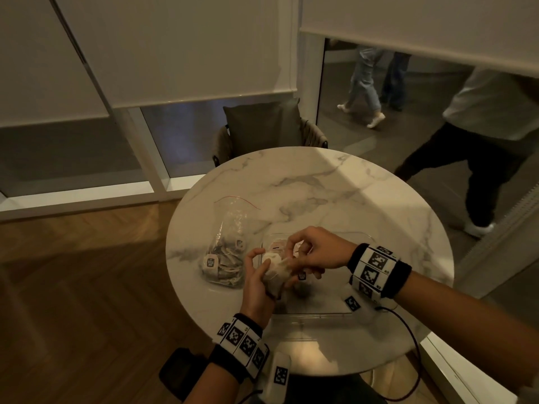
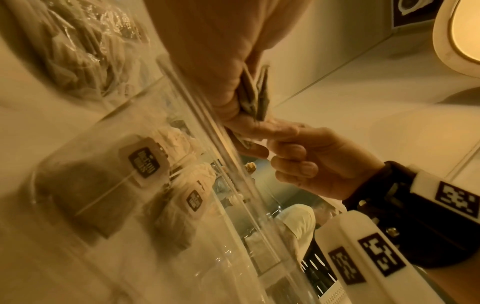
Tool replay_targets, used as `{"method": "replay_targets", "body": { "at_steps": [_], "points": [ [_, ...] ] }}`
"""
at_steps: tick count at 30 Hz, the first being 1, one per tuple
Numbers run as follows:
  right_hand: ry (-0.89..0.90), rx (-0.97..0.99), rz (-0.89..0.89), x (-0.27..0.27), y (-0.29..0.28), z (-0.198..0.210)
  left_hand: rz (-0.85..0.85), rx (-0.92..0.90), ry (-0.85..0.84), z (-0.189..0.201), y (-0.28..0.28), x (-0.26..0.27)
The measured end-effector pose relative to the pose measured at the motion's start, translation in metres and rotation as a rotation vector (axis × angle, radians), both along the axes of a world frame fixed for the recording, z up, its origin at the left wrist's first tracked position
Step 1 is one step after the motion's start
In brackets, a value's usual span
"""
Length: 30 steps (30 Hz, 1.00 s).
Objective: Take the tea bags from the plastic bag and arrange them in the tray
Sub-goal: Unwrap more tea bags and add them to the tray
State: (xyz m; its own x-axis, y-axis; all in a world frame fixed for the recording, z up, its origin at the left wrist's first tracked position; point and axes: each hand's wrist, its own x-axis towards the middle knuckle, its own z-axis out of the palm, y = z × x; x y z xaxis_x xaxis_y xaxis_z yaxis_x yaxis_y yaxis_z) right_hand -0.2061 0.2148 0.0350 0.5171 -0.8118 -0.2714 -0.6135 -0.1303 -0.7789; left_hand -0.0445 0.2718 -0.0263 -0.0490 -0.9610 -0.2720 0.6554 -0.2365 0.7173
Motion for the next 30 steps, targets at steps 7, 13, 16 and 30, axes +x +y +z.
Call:
{"method": "replay_targets", "body": {
  "at_steps": [7,13,16,30],
  "points": [
    [-0.257,0.011,-0.117,-0.019,-0.001,0.016,-0.039,-0.071,-0.063,-0.006,-0.005,-0.001],
    [-0.33,-0.098,-0.27,-0.027,-0.003,0.01,-0.104,-0.05,-0.063,0.005,-0.003,-0.003],
    [-0.314,-0.08,-0.208,-0.029,-0.005,0.016,-0.088,-0.06,-0.107,-0.001,-0.003,-0.002],
    [-0.242,-0.109,-0.123,-0.023,-0.009,0.011,-0.171,-0.154,-0.327,-0.016,-0.003,0.0]
  ]
}}
